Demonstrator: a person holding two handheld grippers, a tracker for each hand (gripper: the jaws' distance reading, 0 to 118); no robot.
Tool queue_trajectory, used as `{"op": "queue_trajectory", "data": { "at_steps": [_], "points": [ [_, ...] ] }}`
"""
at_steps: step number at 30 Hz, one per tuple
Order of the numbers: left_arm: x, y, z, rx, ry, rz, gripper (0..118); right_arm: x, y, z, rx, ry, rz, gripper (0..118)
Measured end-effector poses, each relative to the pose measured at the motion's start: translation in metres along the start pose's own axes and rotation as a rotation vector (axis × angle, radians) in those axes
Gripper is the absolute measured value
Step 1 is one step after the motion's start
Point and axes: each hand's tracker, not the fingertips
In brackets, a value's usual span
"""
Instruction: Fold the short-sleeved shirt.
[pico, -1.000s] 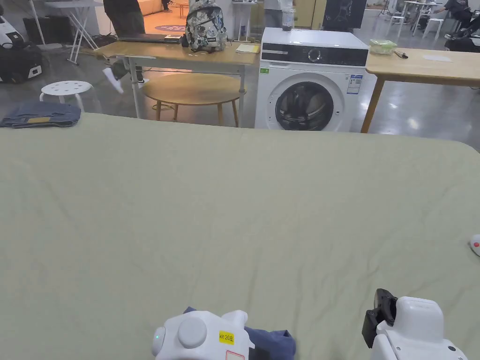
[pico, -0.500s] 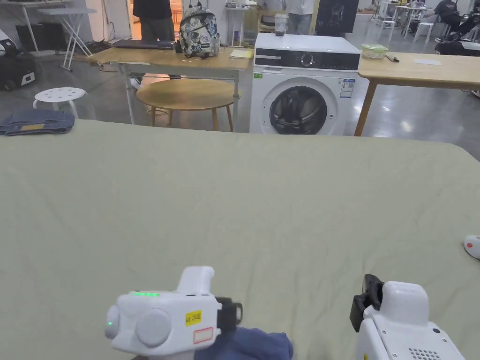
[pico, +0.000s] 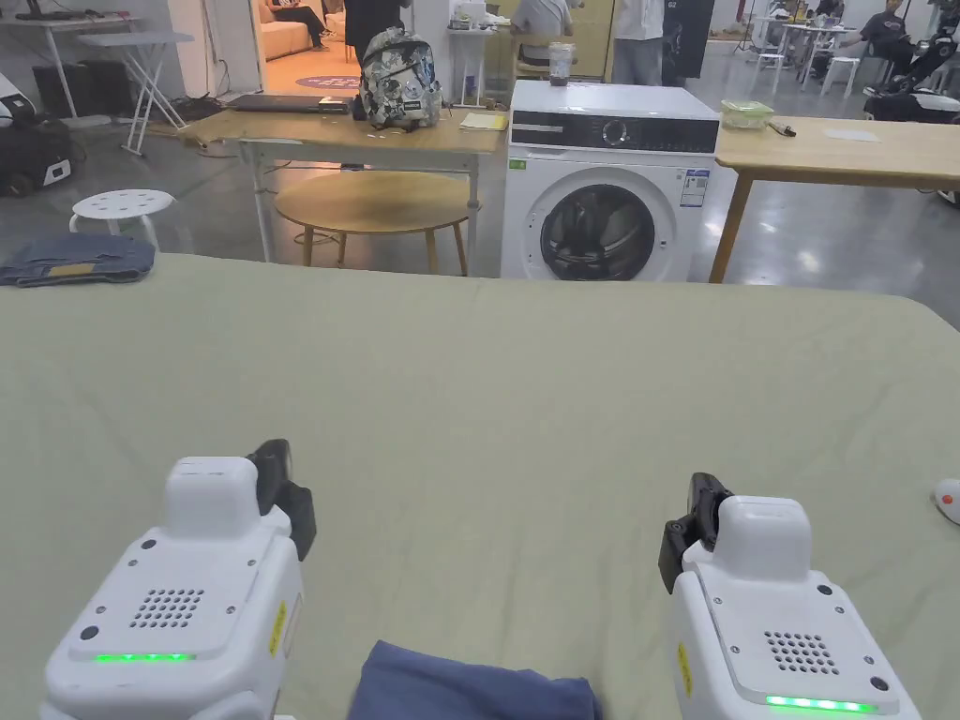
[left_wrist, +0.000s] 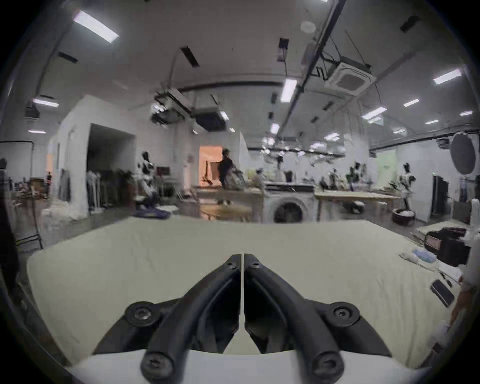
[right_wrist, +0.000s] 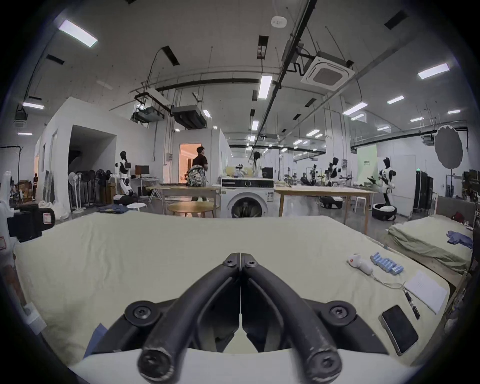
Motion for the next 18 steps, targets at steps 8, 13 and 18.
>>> {"op": "queue_trajectory", "data": {
  "at_steps": [8, 13, 18],
  "points": [
    [-0.018, 0.002, 0.007, 0.044, 0.056, -0.026, 0, -0.006, 0.015, 0.004, 0.069, -0.011, 0.009, 0],
    [-0.022, -0.003, 0.006, -0.009, 0.024, -0.020, 0, -0.014, 0.002, 0.019, -0.006, 0.039, 0.011, 0],
    [-0.028, -0.016, 0.004, -0.082, -0.008, -0.001, 0, -0.028, -0.039, 0.038, -0.181, 0.139, 0.034, 0]
  ]
}}
